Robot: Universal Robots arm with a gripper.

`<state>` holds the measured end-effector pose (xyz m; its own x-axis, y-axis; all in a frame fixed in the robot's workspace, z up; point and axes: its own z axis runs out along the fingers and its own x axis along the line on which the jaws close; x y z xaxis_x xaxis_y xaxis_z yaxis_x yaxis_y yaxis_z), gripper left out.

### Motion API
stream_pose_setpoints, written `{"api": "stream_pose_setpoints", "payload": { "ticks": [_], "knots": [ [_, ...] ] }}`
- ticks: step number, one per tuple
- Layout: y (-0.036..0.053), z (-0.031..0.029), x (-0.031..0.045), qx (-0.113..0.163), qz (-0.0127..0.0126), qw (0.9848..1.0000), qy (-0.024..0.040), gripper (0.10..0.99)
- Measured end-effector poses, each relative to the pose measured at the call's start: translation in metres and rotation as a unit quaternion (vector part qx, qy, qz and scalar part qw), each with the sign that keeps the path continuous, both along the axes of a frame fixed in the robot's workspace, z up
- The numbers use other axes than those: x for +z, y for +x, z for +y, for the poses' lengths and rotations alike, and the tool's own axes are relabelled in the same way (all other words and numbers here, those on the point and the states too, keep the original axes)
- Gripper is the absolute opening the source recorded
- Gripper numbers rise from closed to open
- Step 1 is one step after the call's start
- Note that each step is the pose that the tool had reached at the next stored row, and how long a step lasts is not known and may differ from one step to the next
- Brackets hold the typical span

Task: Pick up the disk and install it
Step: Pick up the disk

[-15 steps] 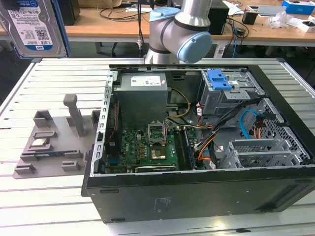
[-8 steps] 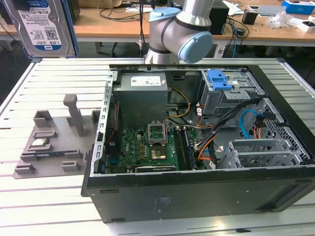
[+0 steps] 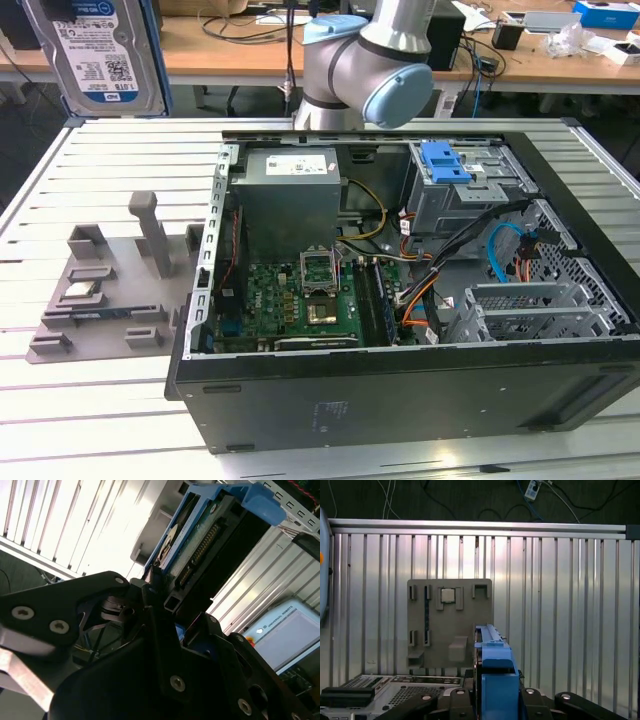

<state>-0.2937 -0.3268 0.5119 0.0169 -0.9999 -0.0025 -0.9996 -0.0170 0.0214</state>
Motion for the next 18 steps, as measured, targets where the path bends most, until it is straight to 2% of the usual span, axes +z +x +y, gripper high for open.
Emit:
{"api": "stream_pose_setpoints", "payload": {
  "ticks": [4, 12, 13, 15, 18],
  "knots": [
    [0.0139, 0.0001, -0.0001, 0.0, -0.0001, 1.0, 0.0, 0.365],
    [0.0358, 0.0004, -0.0001, 0.0, 0.0, 1.0, 0.0, 0.365],
    [0.0397, 0.0004, -0.0001, 0.0, 0.0, 1.0, 0.0, 0.365],
    [0.054, 0.0007, -0.0001, 0.0, 0.0, 1.0, 0.0, 0.365],
    [0.0633, 0.0009, -0.0001, 0.0, 0.0, 1.0, 0.0, 0.365]
  ]
}}
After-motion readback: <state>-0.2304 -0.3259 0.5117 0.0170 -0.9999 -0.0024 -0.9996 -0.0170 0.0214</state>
